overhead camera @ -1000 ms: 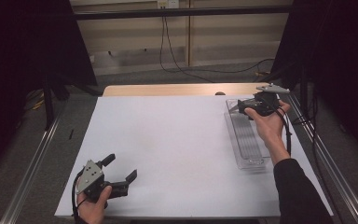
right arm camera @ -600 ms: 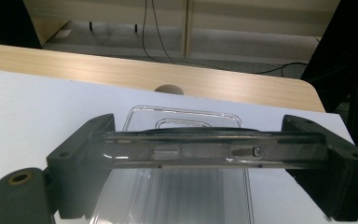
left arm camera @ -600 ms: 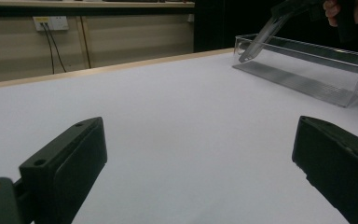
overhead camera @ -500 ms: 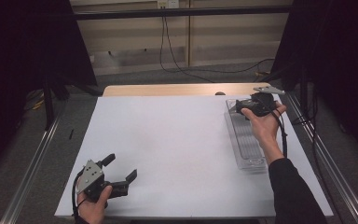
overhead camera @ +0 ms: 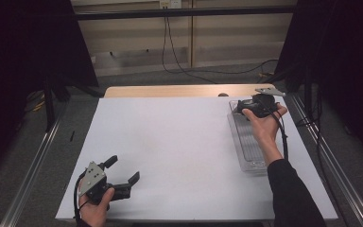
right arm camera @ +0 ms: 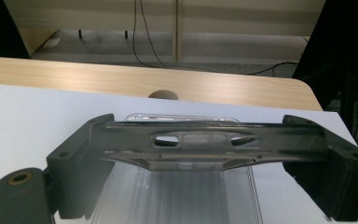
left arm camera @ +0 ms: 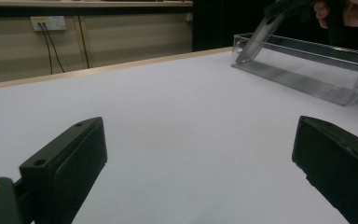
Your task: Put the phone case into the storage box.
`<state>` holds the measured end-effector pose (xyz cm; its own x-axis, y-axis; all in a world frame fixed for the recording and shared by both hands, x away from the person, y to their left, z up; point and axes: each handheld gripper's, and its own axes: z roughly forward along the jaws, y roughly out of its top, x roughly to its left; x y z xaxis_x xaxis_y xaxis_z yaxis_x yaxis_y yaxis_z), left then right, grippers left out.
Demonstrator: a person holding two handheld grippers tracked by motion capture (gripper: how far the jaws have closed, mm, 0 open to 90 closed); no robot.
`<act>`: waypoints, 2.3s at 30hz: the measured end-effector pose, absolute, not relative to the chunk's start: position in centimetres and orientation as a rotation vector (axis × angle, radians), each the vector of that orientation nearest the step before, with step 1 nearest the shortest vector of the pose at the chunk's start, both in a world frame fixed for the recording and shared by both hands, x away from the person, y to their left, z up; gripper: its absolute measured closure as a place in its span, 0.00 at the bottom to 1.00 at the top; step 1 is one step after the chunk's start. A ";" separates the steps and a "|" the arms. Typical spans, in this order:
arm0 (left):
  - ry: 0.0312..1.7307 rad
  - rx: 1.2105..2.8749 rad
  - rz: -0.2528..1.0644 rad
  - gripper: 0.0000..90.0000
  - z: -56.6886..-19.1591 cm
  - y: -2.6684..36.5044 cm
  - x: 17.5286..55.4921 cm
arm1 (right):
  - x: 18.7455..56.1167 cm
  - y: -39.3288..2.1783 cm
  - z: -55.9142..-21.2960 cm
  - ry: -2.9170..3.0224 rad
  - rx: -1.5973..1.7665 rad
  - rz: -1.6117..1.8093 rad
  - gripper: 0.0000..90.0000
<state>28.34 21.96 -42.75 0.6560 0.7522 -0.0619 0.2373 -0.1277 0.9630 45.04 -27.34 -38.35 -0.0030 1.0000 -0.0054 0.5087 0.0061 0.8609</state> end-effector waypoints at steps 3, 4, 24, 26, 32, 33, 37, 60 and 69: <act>0.814 1.683 0.538 0.04 -42.8 22.0 28.4 | 45.2 -27.2 -38.4 1.569 1.594 0.909 0.13; 0.813 1.683 0.537 0.04 -42.8 22.0 28.4 | 45.2 -27.2 -38.4 1.565 1.594 0.909 0.13; 0.808 1.689 0.532 0.04 -42.8 21.9 28.6 | 47.2 -26.6 -38.7 1.500 1.552 0.927 0.13; 0.808 1.695 0.530 0.04 -42.9 21.8 28.7 | 47.4 -26.5 -38.8 1.492 1.541 0.930 0.13; 0.816 1.690 0.527 0.04 -43.0 21.9 28.8 | 48.0 -26.5 -39.0 1.482 1.521 0.945 0.13; 0.816 1.692 0.526 0.04 -43.0 21.9 28.8 | 48.2 -26.6 -39.0 1.487 1.510 0.946 0.13; 0.817 1.697 0.529 0.04 -43.0 21.7 28.9 | 48.5 -26.6 -39.1 1.478 1.498 0.951 0.13; 0.828 1.689 0.523 0.04 -43.0 21.9 29.0 | 49.7 -26.5 -39.1 1.475 1.512 0.947 0.13; 0.825 1.689 0.525 0.04 -43.0 22.0 28.9 | 49.8 -26.3 -39.1 1.494 1.496 0.969 0.13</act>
<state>28.93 21.97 -42.97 0.6556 0.7516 -0.0729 0.2524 -0.1270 0.9593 49.77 -26.33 -39.12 0.0120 0.9998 -0.0158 0.3930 0.0098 0.9195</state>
